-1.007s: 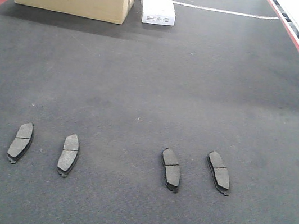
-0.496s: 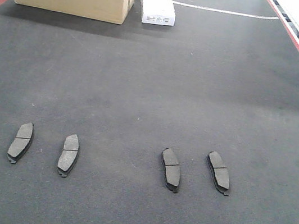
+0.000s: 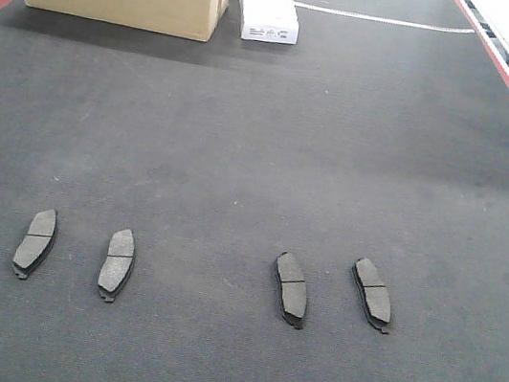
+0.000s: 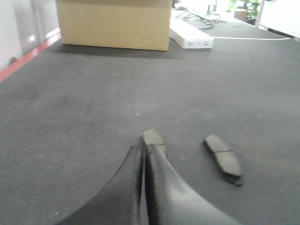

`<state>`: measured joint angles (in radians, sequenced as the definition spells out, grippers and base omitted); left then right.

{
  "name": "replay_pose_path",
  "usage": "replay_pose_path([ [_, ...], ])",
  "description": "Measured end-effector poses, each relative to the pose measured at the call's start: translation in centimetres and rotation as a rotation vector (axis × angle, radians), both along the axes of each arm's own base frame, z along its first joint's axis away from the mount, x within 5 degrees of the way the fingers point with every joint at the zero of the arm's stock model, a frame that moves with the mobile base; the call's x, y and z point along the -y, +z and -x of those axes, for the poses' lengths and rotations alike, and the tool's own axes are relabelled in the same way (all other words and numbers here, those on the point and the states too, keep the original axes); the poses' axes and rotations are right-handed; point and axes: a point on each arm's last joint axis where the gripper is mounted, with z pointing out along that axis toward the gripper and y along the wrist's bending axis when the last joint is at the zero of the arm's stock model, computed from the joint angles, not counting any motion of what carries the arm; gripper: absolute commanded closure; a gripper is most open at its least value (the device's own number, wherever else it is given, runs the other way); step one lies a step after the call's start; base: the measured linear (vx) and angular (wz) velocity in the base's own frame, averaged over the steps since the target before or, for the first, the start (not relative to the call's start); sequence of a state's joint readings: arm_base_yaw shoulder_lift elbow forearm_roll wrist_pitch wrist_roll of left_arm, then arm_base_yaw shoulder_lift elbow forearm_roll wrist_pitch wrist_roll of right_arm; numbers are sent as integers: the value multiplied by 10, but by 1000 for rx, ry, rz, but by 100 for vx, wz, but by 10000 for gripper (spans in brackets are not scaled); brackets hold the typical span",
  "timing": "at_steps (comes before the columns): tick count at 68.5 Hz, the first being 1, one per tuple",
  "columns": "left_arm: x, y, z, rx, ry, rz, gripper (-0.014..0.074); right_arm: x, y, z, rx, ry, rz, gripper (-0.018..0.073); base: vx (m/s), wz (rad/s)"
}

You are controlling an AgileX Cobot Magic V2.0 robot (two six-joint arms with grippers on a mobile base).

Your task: Move and align brake pads A on conveyor

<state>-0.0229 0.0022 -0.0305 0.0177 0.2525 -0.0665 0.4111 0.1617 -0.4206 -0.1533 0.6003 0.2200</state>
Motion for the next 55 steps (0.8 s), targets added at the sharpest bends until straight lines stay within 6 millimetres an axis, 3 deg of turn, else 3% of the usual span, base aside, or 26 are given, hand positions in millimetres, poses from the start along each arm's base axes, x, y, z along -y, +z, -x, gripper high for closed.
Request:
replay_pose_path([
  [7,0,-14,-1,1,12,-4,603,0,0,0,-1,0,1,571,0,0],
  [55,-2,-12,-2,31,36,0,603,0,0,0,-2,0,1,571,0,0],
])
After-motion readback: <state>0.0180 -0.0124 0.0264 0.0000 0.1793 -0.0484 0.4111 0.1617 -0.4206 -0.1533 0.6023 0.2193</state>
